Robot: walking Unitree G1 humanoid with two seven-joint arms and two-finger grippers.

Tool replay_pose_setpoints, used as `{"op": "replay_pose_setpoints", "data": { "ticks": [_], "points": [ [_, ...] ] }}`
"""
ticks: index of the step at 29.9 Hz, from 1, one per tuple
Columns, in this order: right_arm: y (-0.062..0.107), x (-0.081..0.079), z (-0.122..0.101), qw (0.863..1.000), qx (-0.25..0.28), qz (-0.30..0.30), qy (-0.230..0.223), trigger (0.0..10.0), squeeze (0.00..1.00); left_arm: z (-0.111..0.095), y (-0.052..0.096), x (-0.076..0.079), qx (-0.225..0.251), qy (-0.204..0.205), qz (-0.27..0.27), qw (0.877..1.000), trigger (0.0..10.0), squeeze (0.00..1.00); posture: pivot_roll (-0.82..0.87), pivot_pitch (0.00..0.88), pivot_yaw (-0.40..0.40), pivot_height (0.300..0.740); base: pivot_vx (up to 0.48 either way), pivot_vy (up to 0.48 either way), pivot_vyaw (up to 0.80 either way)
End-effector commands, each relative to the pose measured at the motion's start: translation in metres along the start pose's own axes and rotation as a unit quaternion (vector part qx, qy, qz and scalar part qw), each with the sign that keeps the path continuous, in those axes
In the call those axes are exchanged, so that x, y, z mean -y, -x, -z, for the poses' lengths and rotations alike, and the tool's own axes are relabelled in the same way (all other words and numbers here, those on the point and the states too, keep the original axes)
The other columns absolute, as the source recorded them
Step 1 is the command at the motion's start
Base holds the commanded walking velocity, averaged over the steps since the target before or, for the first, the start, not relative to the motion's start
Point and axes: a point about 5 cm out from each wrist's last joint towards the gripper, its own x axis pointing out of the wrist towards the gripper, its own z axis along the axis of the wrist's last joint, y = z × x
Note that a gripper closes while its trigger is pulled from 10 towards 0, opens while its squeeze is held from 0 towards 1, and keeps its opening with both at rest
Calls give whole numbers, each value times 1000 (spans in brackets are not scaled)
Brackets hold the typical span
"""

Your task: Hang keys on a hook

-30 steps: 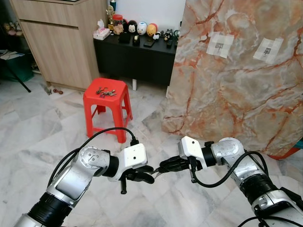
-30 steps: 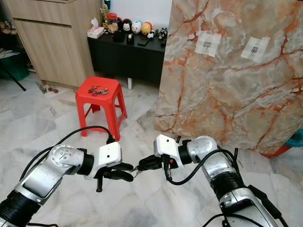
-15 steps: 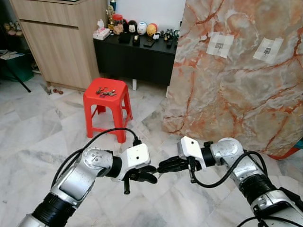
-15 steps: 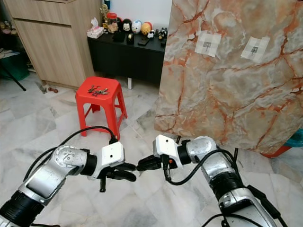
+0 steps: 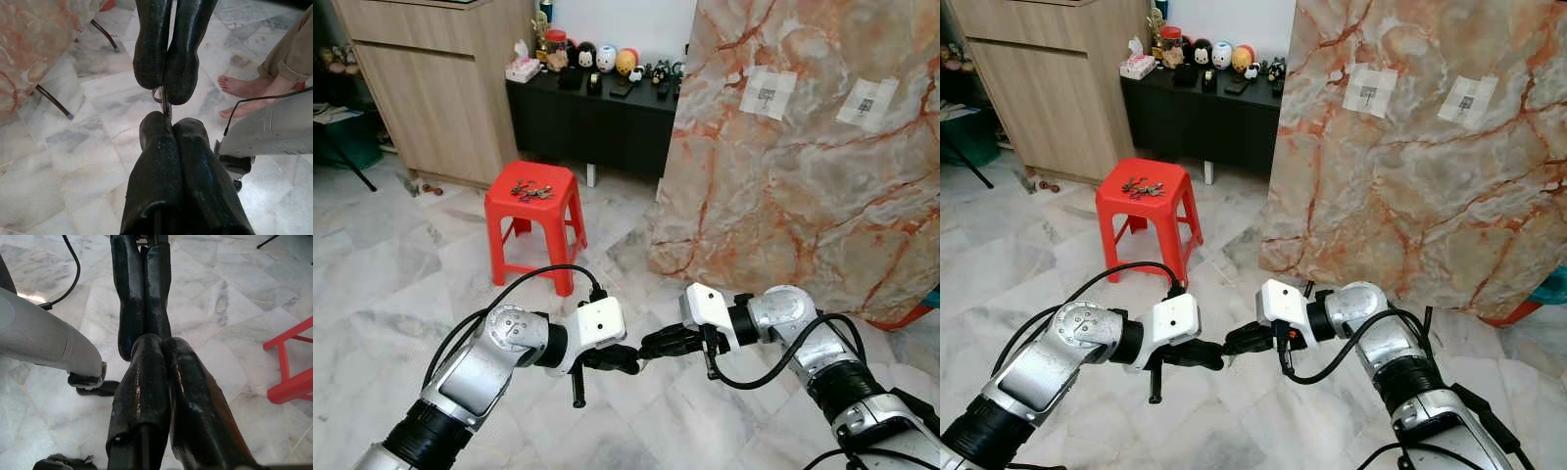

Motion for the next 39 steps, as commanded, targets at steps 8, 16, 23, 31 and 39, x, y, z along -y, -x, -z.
{"op": "replay_pose_setpoints", "data": {
  "ticks": [8, 16, 23, 31, 39],
  "points": [
    [3, 3, -2, 1000, 2, 13, 4, 0, 0, -2, -6, -8, 11, -11, -30, 999, 10000, 584, 93, 0, -102, 740, 0, 0, 0],
    [3, 3, -2, 1000, 1, 13, 5, 0, 0, 0, -5, -11, 7, -3, -38, 999, 10000, 0, 92, 0, -104, 740, 0, 0, 0],
    [3, 5, -3, 1000, 2, 17, 5, 0, 0, -1, -7, -7, 14, 2, -23, 1000, 10000, 0, 93, 0, -105, 740, 0, 0, 0],
    [2, 6, -2, 1000, 1, 25, 6, 0, 0, -2, -8, 3, 17, 5, 17, 1000, 10000, 0, 94, 0, -103, 740, 0, 0, 0],
    [1, 7, -4, 1000, 6, 29, 7, 0, 0, -1, -9, 2, 16, 7, 9, 1000, 10000, 0, 93, 0, -103, 740, 0, 0, 0]
  ]
}}
